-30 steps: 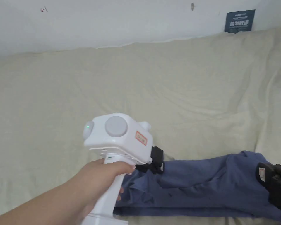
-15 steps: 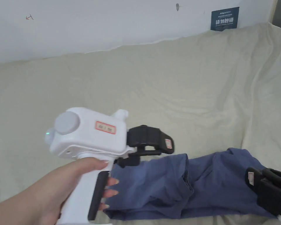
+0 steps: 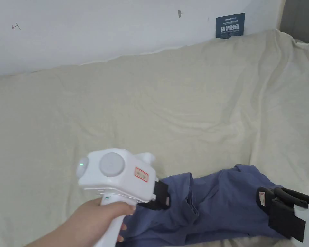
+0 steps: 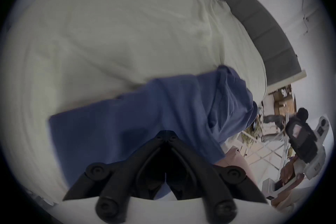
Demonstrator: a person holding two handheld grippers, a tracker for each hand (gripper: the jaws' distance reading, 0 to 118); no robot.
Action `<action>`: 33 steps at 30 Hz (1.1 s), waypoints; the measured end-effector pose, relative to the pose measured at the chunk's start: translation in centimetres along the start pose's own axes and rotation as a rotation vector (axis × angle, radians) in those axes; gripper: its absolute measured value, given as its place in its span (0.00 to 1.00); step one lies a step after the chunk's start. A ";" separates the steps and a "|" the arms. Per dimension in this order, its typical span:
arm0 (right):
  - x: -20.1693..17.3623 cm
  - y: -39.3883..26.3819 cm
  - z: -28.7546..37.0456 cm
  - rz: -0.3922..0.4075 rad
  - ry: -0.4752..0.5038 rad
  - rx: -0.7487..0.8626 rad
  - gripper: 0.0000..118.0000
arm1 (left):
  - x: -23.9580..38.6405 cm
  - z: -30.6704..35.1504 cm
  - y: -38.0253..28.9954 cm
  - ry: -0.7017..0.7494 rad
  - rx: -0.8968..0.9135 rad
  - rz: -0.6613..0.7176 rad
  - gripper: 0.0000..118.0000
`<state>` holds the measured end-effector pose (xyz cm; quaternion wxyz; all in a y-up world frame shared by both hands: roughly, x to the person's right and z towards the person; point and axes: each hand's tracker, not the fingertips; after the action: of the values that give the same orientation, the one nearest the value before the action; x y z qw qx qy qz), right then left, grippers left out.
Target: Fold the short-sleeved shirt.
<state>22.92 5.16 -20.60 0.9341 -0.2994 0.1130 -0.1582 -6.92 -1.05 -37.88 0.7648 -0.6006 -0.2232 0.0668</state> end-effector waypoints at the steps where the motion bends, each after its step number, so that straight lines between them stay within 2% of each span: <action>1: 0.2 0.0 0.0 -0.002 -0.004 -0.002 0.00 | 1.5 -1.0 -0.3 -0.024 -0.017 -0.006 0.00; 5: 0.5 -0.1 0.1 -0.011 -0.017 -0.006 0.00 | 6.5 -2.7 -0.9 -0.091 0.015 -0.047 0.00; 6: 0.6 -0.2 0.1 -0.013 -0.019 -0.007 0.00 | 4.6 -3.3 0.3 -0.154 0.023 -0.048 0.00; 9: 0.7 -0.3 -0.1 -0.018 -0.023 -0.019 0.00 | 3.6 -2.8 0.6 -0.471 0.054 0.017 0.00; 10: 0.7 -0.3 -0.2 -0.019 -0.020 -0.021 0.00 | 5.5 -1.0 -1.3 -0.599 0.080 0.049 0.00; 11: 0.7 -0.3 -0.1 -0.019 -0.017 -0.022 0.00 | 5.2 -0.1 -1.8 -0.668 0.116 0.068 0.00; 13: 0.4 -0.2 0.0 -0.012 -0.011 -0.018 0.00 | 4.2 2.5 -2.8 -0.674 0.214 0.092 0.00; 15: 0.1 0.0 0.1 -0.002 -0.010 -0.015 0.00 | 0.3 5.4 -2.7 -0.614 0.272 0.140 0.00; 19: -0.3 0.3 0.1 0.002 -0.010 -0.015 0.00 | -7.9 10.7 -4.3 -0.389 0.364 0.229 0.00; 20: -0.5 0.3 -0.1 0.000 -0.006 -0.017 0.00 | -9.9 11.4 -5.0 -0.299 0.374 0.239 0.04; 21: -0.6 0.3 -0.3 0.000 -0.004 -0.019 0.00 | -11.6 11.7 -5.5 -0.244 0.379 0.253 0.17; 22: -0.8 0.2 -0.5 0.002 -0.001 -0.023 0.00 | -13.0 11.7 -5.7 -0.199 0.360 0.263 0.53; 23: -1.1 0.1 -0.7 0.007 0.000 -0.028 0.00 | -14.5 11.4 -6.0 -0.159 0.321 0.284 0.82; 24: -1.4 0.1 -0.9 0.013 0.001 -0.035 0.00 | -15.6 10.8 -6.2 -0.164 0.282 0.295 0.99; 28: -2.7 -0.1 -1.4 0.029 0.016 -0.065 0.00 | -17.8 7.3 -7.3 -0.349 0.140 0.368 1.00; 31: -3.3 -0.3 -1.8 0.044 0.016 -0.082 0.00 | -18.3 4.8 -7.5 -0.547 0.115 0.408 1.00; 33: -3.3 -0.2 -2.2 0.019 0.013 -0.118 0.00 | -18.3 2.0 -7.4 -0.612 0.071 0.442 1.00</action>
<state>19.17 5.12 -21.83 0.9155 -0.3520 0.1310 -0.1441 -25.31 -8.00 -35.28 0.6502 -0.5596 -0.3042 0.4142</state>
